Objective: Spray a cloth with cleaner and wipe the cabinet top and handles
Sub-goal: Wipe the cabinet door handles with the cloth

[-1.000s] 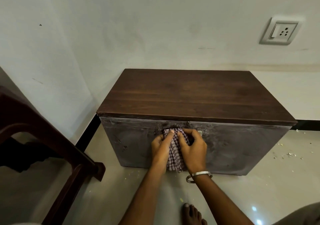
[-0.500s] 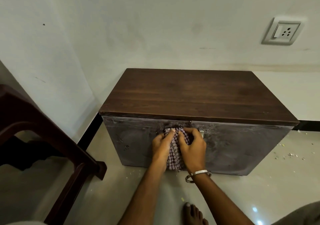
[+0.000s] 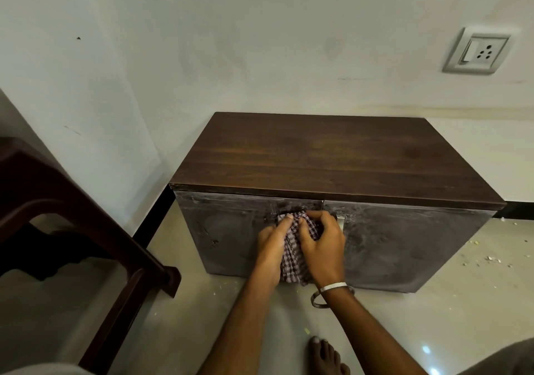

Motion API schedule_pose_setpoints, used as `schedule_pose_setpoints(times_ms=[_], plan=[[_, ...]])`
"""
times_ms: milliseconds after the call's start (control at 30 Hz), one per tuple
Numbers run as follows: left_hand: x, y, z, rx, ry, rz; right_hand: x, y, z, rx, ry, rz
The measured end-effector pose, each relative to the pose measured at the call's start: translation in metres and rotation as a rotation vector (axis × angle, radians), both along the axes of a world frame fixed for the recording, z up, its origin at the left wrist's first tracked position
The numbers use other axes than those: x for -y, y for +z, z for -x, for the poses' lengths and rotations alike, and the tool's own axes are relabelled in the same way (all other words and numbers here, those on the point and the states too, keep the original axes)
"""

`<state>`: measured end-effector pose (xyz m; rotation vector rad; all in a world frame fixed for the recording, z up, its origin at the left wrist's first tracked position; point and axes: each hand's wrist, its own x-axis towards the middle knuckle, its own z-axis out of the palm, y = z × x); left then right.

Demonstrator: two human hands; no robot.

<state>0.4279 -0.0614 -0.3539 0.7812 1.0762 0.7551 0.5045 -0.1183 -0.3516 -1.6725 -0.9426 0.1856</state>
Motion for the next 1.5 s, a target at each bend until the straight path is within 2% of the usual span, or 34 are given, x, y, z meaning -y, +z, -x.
schedule_pose_setpoints(times_ms=[200, 500, 800, 933, 1333, 1500], plan=[[0.001, 0.004, 0.001, -0.040, -0.022, -0.147, 0.001, -0.005, 0.002, -0.182, -0.058, -0.008], [0.011, -0.011, 0.008, -0.021, -0.067, -0.134, 0.010, -0.035, 0.003, -0.124, 0.012, 0.038], [0.005, -0.003, 0.005, 0.034, -0.063, -0.189, -0.003, -0.021, -0.001, -0.137, -0.017, -0.018], [0.007, -0.011, 0.008, 0.058, -0.068, -0.148, 0.002, -0.030, 0.002, -0.128, 0.004, -0.008], [0.008, -0.022, 0.009, -0.158, -0.076, -0.207, 0.007, -0.053, 0.003, -0.152, 0.051, 0.100], [0.008, -0.026, 0.012, -0.046, -0.072, -0.198, 0.008, -0.049, 0.006, -0.128, 0.021, 0.046]])
